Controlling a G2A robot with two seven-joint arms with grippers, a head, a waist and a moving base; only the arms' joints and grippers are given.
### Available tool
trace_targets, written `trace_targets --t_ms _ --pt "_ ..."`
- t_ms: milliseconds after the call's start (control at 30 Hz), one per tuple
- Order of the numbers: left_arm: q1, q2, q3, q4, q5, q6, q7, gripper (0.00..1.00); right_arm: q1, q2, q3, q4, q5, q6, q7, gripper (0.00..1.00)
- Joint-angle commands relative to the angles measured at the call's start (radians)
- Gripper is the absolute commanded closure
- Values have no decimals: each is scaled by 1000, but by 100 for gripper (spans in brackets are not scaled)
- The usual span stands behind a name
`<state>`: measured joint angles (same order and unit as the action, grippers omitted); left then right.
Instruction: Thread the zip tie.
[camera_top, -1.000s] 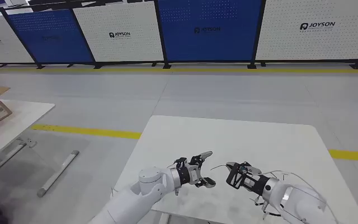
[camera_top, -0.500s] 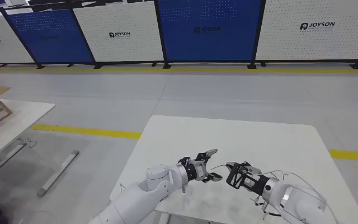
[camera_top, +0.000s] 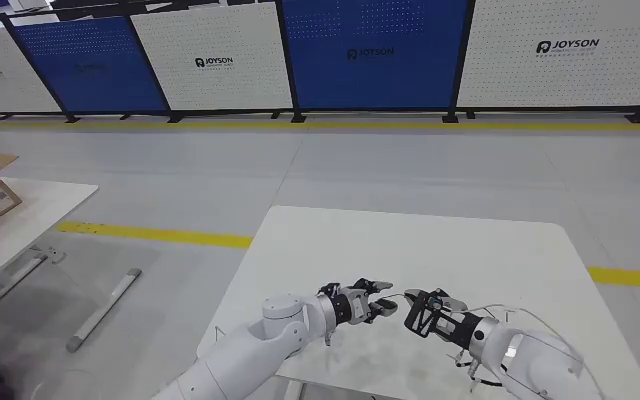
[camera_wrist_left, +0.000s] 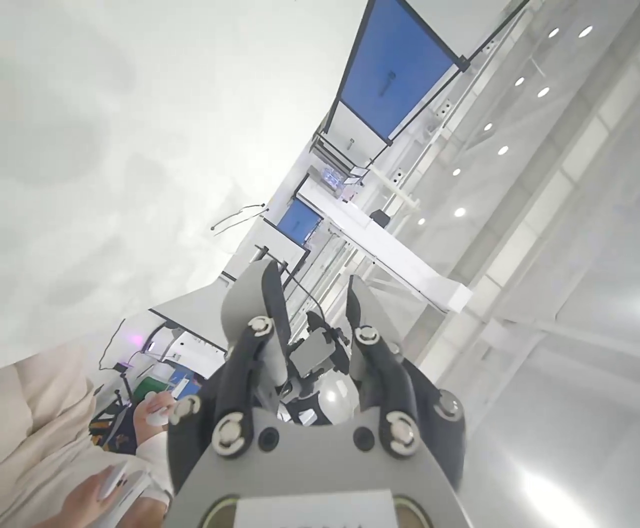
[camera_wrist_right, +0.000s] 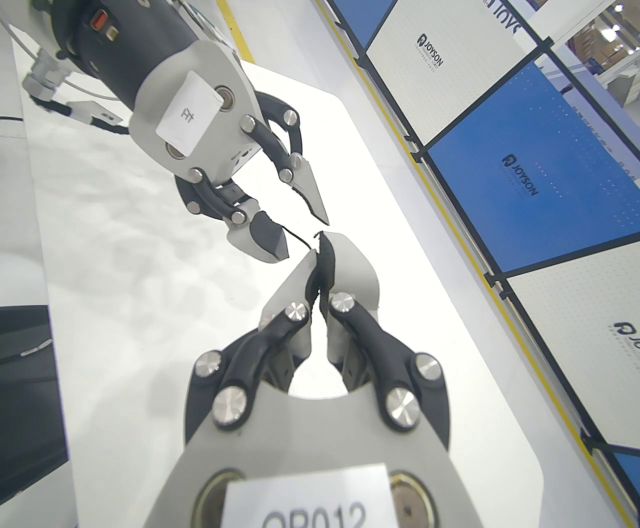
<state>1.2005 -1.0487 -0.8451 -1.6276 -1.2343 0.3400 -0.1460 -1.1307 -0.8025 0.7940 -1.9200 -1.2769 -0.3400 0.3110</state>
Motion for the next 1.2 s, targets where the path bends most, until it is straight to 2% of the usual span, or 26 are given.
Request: trace_targets --t_ms 0,333,400,433,500,833,867,900,933,967,1000,1167 --pt "-8 2 7 5 -10 0 1 70 0 0 0 0 0 0 0 100" --pt "-41 7 39 18 -60 0 18 84 0 0 0 0 0 0 0 100" --pt "-46 7 44 21 -66 0 21 89 0 0 0 0 0 0 0 100" --pt "-48 8 46 22 -68 0 23 96 0 0 0 0 0 0 0 100" --pt "-53 8 50 24 -72 0 26 100 0 0 0 0 0 0 0 100" --pt "-50 10 52 17 -41 0 32 100 -11 -3 4 2 6 1 -8 100" --pt "-48 9 51 15 -37 0 32 100 -14 -4 8 2 9 0 -12 85" --pt "-46 9 50 14 -33 0 32 100 -17 -5 12 2 11 0 -16 63" --pt "-43 9 48 13 -30 0 32 100 -22 -5 17 1 13 0 -21 56" --pt "-42 9 46 12 -27 0 31 100 -26 -5 20 1 13 0 -24 13" --pt "-40 9 45 12 -25 0 31 100 -29 -5 24 -1 13 0 -26 0" --pt "-30 8 38 9 -11 0 26 100 -52 -1 46 -11 20 0 -41 0"
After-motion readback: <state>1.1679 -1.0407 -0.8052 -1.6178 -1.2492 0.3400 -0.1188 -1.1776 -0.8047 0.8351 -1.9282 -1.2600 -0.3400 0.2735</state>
